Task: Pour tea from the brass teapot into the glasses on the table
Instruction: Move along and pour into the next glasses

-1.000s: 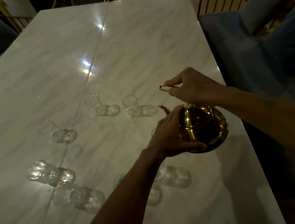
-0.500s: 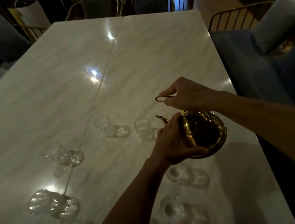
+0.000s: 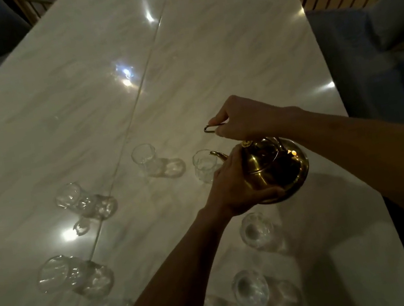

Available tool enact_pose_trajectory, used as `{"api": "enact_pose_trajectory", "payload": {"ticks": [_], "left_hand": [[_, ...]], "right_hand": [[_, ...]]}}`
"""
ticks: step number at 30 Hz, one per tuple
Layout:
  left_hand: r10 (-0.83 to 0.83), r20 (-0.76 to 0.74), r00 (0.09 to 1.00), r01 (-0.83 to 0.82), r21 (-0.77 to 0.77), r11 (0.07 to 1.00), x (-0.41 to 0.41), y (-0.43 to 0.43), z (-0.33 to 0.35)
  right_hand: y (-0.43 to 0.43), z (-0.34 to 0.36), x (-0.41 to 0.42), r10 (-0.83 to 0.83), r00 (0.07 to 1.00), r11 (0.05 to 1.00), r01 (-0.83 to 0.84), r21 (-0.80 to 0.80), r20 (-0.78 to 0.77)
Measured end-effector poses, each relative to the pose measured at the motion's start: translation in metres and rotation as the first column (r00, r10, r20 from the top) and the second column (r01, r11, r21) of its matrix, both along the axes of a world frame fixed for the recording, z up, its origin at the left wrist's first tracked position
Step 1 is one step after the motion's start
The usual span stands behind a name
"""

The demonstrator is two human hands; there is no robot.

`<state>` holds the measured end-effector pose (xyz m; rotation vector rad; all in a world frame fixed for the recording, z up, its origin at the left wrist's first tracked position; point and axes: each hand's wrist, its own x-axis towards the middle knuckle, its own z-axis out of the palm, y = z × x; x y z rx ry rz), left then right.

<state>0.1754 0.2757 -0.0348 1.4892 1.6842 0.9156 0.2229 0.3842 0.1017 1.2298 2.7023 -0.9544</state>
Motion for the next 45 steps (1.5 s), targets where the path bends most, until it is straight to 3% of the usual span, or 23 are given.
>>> {"api": "enact_pose_trajectory", "payload": {"ticks": [45], "left_hand": [[-0.028, 0.078, 0.997, 0.032, -0.052, 0.998, -0.007, 0.001, -0.011]], "right_hand": [[0.007, -0.018, -0.014, -0.034, 0.997, 0.999, 0.036, -0.037, 0.063]]}}
